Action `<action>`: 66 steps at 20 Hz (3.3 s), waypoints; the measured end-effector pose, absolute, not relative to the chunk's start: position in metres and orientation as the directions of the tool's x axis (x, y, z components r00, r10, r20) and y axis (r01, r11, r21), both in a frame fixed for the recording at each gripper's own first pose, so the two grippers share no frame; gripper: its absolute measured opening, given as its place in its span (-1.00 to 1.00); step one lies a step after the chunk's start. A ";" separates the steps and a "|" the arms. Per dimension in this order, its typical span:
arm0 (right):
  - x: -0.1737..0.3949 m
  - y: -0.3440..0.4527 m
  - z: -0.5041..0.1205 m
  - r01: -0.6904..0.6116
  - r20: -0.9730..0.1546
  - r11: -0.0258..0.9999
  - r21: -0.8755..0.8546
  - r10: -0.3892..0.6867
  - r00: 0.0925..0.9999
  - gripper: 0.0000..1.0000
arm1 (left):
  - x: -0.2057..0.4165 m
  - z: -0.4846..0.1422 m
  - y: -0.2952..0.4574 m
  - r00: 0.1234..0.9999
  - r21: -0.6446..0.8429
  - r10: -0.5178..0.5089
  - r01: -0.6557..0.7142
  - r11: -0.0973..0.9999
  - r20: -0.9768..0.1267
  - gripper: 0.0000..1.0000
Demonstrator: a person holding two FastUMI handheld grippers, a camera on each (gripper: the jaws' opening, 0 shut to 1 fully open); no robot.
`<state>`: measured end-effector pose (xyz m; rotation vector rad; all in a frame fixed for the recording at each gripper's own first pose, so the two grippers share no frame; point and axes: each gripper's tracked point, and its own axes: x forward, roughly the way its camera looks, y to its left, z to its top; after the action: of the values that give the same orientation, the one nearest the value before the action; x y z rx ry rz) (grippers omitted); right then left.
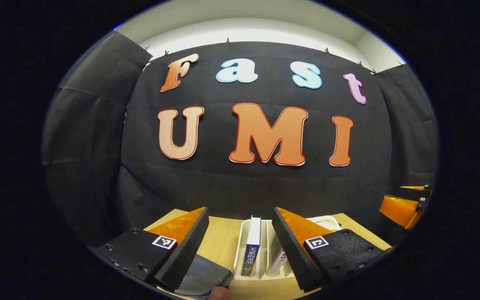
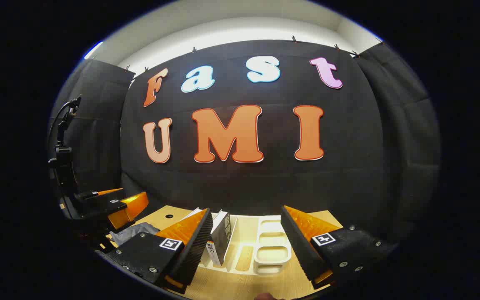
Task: Open the schoolbag, grab two books from the bookshelf and put them into the schoolbag.
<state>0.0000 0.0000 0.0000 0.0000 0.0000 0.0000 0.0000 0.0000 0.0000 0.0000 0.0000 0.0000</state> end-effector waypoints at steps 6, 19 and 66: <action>0.010 0.014 0.017 0.047 0.044 0.999 -0.012 -0.047 0.998 0.95 | 0.009 0.011 0.003 0.998 -0.013 -0.057 0.058 0.998 0.030 0.93; 0.017 0.030 0.016 0.030 0.041 0.997 -0.071 -0.027 0.999 0.94 | 0.008 0.019 0.007 0.997 0.015 -0.031 0.030 0.999 0.073 0.93; 0.034 -0.065 -0.009 -0.042 -0.005 0.985 -0.165 0.041 0.999 0.94 | -0.021 -0.293 0.101 0.802 0.911 0.554 -0.029 0.412 -0.225 0.39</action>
<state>0.0343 -0.0645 -0.0090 -0.1662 0.0020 0.0415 -0.0211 0.1014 -0.2934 1.0957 0.5513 0.3908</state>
